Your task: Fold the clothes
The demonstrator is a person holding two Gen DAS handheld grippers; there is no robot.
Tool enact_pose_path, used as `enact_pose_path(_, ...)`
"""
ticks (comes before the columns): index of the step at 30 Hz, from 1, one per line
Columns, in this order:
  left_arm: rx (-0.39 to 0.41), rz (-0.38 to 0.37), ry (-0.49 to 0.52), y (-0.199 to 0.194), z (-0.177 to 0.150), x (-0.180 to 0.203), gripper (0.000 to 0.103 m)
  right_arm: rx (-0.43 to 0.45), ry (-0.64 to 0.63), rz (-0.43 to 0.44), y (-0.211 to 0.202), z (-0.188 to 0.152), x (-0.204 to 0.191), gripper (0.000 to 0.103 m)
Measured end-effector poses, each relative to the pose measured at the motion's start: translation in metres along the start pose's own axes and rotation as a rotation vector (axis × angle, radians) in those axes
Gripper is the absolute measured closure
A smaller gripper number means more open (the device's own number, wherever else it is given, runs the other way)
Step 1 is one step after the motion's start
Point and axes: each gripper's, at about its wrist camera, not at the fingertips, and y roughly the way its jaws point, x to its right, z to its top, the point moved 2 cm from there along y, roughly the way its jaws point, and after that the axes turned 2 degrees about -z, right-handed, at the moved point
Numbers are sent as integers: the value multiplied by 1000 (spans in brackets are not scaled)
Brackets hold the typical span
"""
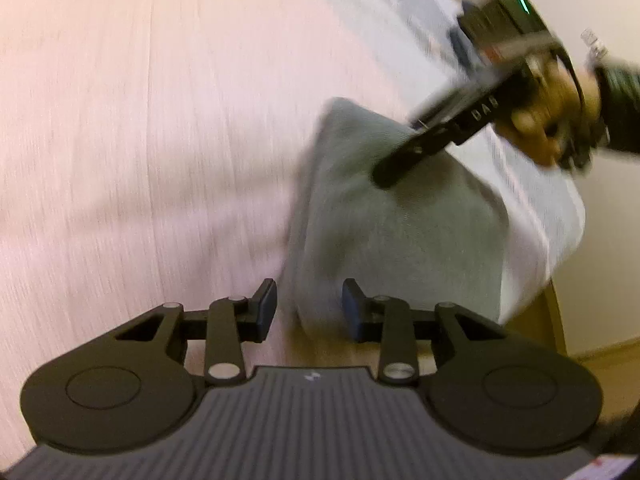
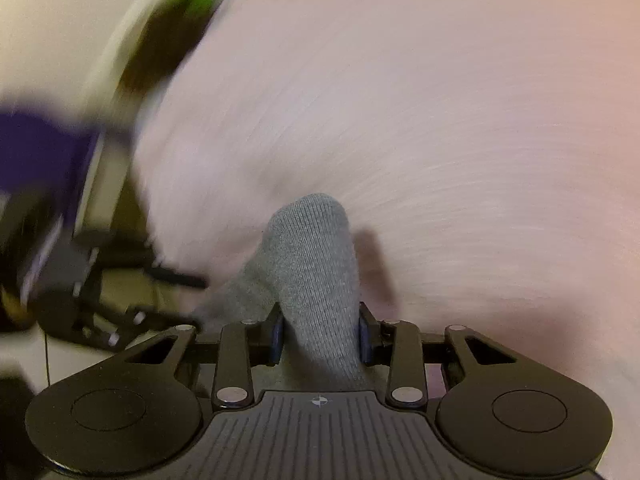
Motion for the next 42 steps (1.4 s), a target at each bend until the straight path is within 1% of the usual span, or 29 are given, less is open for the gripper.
enact_pose_path(1, 25, 5, 1, -2, 15, -1, 74, 99, 101, -19, -23, -5, 18, 71)
enact_pose_path(3, 65, 8, 16, -4, 41, 0, 74, 321, 335, -77, -68, -27, 57, 71)
enact_pose_path(4, 77, 7, 26, -2, 53, 2, 74, 428, 451, -112, -88, -44, 73, 71)
enact_pose_path(6, 87, 3, 65, 2, 74, 10, 74, 658, 693, -177, -121, -91, 99, 71)
enact_pose_path(7, 85, -2, 85, 6, 81, 16, 74, 747, 802, -212, -131, -116, 107, 71)
enact_pose_path(9, 75, -17, 121, 17, 93, 31, 74, 888, 1004, -252, -137, -170, 115, 70)
enact_pose_path(10, 69, -29, 132, 24, 97, 37, 74, 931, 1078, -262, -135, -194, 113, 69)
enact_pose_path(12, 53, -59, 158, 40, 102, 49, 74, 983, 1192, -270, -123, -236, 106, 68)
enact_pose_path(13, 44, -74, 168, 52, 107, 54, 74, 995, 1223, -273, -119, -251, 101, 67)
enact_pose_path(14, 34, -90, 178, 61, 105, 63, 74, 999, 1242, -280, -115, -264, 96, 67)
enact_pose_path(16, 9, -116, 194, 75, 101, 79, 74, 976, 1250, -314, -117, -281, 88, 66)
enact_pose_path(18, -20, -138, 211, 83, 95, 98, 74, 951, 1213, -359, -130, -288, 83, 66)
enact_pose_path(20, -50, -134, 221, 97, 91, 110, 74, 929, 1129, -430, -145, -289, 74, 65)
enact_pose_path(21, -69, -131, 206, 108, 92, 116, 74, 918, 1073, -470, -154, -286, 67, 63)
enact_pose_path(23, -91, -154, 168, 120, 86, 120, 74, 892, 940, -524, -161, -279, 51, 54)
enact_pose_path(24, -95, -158, 154, 130, 87, 125, 74, 856, 864, -546, -167, -270, 49, 48)
enact_pose_path(26, -101, -151, 119, 142, 88, 128, 74, 780, 730, -576, -173, -247, 54, 47)
enact_pose_path(29, -103, -153, 39, 149, 86, 126, 74, 680, 576, -537, -174, -207, 72, 47)
enact_pose_path(31, -98, -145, 2, 156, 88, 127, 75, 604, 448, -525, -170, -177, 90, 47)
enact_pose_path(32, -88, -129, -17, 156, 89, 127, 81, 572, 388, -514, -167, -163, 99, 47)
enact_pose_path(34, -70, -97, -55, 157, 89, 127, 91, 495, 267, -498, -154, -131, 123, 47)
enact_pose_path(35, -66, -83, -69, 159, 89, 128, 95, 453, 215, -467, -146, -117, 136, 47)
enact_pose_path(36, -61, -70, -77, 161, 88, 130, 97, 421, 181, -422, -138, -108, 150, 47)
enact_pose_path(37, -54, -49, -72, 162, 87, 133, 98, 385, 154, -374, -130, -98, 162, 57)
enact_pose_path(38, -43, -18, -74, 162, 86, 135, 100, 355, 135, -313, -126, -91, 171, 72)
enact_pose_path(39, -23, 5, -99, 161, 86, 136, 102, 347, 135, -306, -128, -86, 175, 86)
enact_pose_path(40, -2, 23, -120, 158, 87, 139, 102, 344, 133, -286, -133, -83, 178, 91)
enact_pose_path(42, 60, 50, -151, 148, 93, 145, 102, 334, 163, -247, -140, -83, 189, 93)
